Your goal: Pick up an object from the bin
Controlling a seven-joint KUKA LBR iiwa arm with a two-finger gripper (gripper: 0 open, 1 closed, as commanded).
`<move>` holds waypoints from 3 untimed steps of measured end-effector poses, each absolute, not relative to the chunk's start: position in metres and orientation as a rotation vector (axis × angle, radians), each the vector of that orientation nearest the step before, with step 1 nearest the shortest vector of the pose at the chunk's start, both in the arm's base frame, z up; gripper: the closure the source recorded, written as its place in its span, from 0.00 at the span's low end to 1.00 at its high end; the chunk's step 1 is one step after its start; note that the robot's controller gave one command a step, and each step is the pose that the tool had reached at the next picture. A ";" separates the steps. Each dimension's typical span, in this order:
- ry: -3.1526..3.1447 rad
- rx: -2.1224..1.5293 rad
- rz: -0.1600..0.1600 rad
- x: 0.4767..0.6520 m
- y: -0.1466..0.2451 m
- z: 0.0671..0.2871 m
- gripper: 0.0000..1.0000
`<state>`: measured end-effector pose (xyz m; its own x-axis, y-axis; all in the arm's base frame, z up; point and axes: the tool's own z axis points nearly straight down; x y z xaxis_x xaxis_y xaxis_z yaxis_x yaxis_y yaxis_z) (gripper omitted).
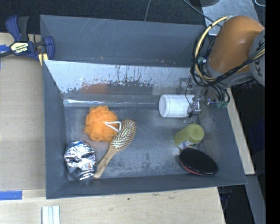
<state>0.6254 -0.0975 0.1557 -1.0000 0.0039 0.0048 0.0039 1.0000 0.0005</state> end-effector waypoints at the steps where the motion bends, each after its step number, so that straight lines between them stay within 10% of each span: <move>1: -3.145 0.286 0.006 0.598 -0.078 0.121 0.00; 3: -3.212 0.200 0.012 0.626 -0.074 0.089 0.00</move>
Offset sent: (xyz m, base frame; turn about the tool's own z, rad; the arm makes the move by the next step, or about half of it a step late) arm -0.0541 0.0323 -0.0711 -0.2125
